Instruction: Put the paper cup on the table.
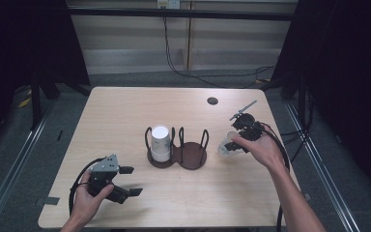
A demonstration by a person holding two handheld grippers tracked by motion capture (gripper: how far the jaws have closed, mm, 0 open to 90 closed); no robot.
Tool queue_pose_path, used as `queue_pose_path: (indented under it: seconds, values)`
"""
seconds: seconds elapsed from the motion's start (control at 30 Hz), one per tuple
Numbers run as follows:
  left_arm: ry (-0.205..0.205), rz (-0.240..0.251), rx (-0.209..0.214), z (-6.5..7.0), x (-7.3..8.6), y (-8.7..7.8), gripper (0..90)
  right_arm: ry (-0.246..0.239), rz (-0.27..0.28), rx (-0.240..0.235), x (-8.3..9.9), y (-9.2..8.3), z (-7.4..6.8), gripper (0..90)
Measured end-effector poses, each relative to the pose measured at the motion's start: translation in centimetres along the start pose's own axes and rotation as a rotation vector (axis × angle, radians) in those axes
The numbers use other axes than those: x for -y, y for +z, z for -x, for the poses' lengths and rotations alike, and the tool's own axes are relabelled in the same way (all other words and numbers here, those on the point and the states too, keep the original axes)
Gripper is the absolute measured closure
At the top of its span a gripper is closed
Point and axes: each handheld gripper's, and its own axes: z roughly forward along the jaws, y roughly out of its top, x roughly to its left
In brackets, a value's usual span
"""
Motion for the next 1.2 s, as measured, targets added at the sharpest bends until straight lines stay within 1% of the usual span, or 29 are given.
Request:
queue_pose_path:
  seconds: [0.03,0.07,0.13,0.2,0.27,0.3,0.37,0.5,0.53,0.57,0.63,0.7,0.87,1.0,1.17,1.2]
  values:
    - [0.0,0.001,-0.002,0.0,0.0,0.0,16.2,-0.01,-0.015,0.011,-0.1,0.1,0.0,28.2]
    - [0.0,0.004,-0.002,0.1,0.0,0.0,16.2,-0.009,-0.033,0.009,-0.3,0.3,0.1,28.2]
    - [0.006,0.002,0.002,0.1,0.0,0.0,16.2,-0.01,-0.04,0.018,-0.5,0.5,0.3,28.0]
    - [0.007,0.003,0.0,0.1,0.0,0.0,16.3,0.004,-0.053,0.013,-0.8,0.7,0.5,27.7]
    - [0.005,0.002,0.0,0.1,0.0,-0.1,16.3,-0.009,-0.08,0.025,-1.0,1.1,0.6,27.3]
    - [0.0,0.003,0.001,0.1,0.0,0.0,16.3,-0.011,-0.079,0.029,-1.1,1.2,0.7,27.3]
    - [0.005,-0.005,0.002,0.1,0.1,0.1,16.3,-0.007,-0.084,0.038,-1.3,1.5,0.7,27.2]
    - [0.004,-0.007,0.003,0.1,0.1,0.2,16.3,-0.005,-0.117,0.044,-1.8,2.1,0.9,26.7]
    - [0.007,-0.006,0.0,0.1,0.1,0.2,16.3,-0.005,-0.127,0.054,-2.0,2.3,1.0,26.5]
    - [0.014,-0.007,0.001,0.1,0.1,0.2,16.3,-0.009,-0.129,0.056,-2.1,2.4,1.0,26.3]
    - [0.012,-0.008,0.008,0.0,0.2,0.2,16.3,-0.009,-0.139,0.059,-2.3,2.8,1.0,25.8]
    - [0.013,-0.005,0.005,0.0,0.2,0.2,16.3,-0.01,-0.149,0.065,-2.6,3.2,1.0,24.4]
    - [0.009,-0.007,0.005,-0.1,0.2,0.2,16.4,-0.008,-0.143,0.083,-3.0,3.7,0.7,22.6]
    - [0.007,-0.003,0.006,0.0,0.3,0.2,16.4,0.002,-0.139,0.084,-3.1,4.0,0.8,21.7]
    - [0.007,-0.004,0.009,-0.1,0.3,0.2,16.5,0.025,-0.124,0.069,-3.0,4.5,0.8,19.5]
    - [0.007,-0.005,0.008,-0.1,0.3,0.2,16.5,0.026,-0.126,0.057,-2.9,4.7,0.8,18.4]
